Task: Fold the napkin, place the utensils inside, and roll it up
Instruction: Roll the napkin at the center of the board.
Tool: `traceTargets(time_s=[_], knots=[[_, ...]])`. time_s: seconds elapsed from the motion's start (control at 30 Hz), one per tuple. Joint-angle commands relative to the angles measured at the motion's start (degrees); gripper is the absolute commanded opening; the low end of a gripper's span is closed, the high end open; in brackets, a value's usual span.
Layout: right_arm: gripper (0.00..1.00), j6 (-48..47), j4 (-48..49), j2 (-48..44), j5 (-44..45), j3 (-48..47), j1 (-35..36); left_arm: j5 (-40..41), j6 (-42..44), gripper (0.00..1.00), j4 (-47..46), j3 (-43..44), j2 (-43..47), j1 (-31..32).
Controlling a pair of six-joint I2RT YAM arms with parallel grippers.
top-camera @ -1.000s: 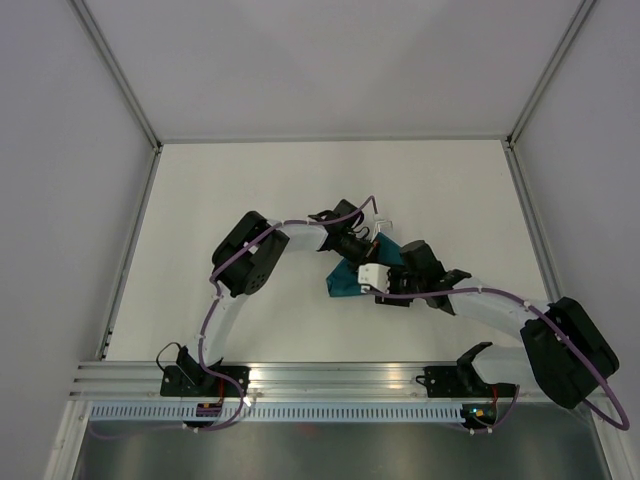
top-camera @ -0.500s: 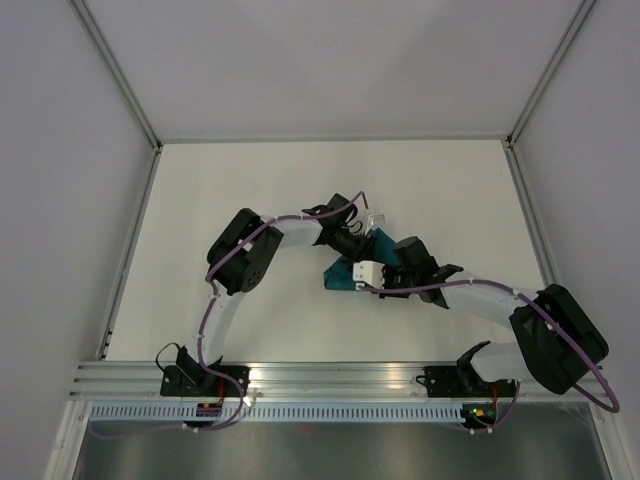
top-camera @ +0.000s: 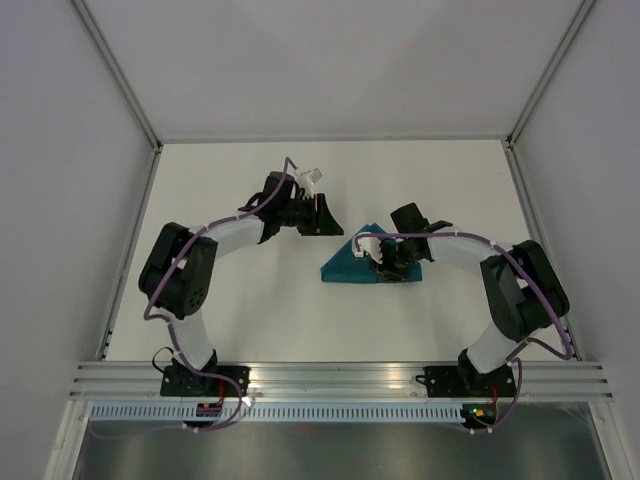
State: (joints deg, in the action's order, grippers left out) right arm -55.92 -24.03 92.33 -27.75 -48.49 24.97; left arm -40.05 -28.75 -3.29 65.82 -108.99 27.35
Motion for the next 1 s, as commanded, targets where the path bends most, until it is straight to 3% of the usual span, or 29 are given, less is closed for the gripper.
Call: traceTargets(time_s=[0.0,0.27,0.33,0.5,0.6,0.73,0.97], knots=[[0.12,-3.7,-13.6,7.5,-5.0,-3.6,-2.6,10.8,-1.3,0.47,-7.9,-3.8,9.0,0.7],[0.11,-4.5,-23.5,19.4,-9.2,-14.7,-6.1,23.2,5.5,0.5,-30.9,-24.2,24.0,2.4],[0.11,-4.5,-24.8,21.3,-9.6,-17.0,-6.3,26.6,12.4,0.5,-32.7,-27.2,25.7,6.6],[0.11,-4.1,-27.6,25.5,-10.0,-20.1,-7.0,39.1,30.7,0.52,-32.2,-27.9,25.2,21.6],[0.11,-4.0,-29.1,27.4,-10.3,-21.8,-7.3,39.8,38.8,0.54,-31.0,-26.5,21.7,26.8],[0.11,-3.9,-30.4,28.8,-10.7,-23.3,-7.8,43.0,50.1,0.58,-27.5,-22.7,14.6,31.4],[0.11,-3.6,-32.0,30.9,-10.7,-25.2,-8.3,44.3,59.4,0.68,-26.9,-19.7,7.3,34.3]])
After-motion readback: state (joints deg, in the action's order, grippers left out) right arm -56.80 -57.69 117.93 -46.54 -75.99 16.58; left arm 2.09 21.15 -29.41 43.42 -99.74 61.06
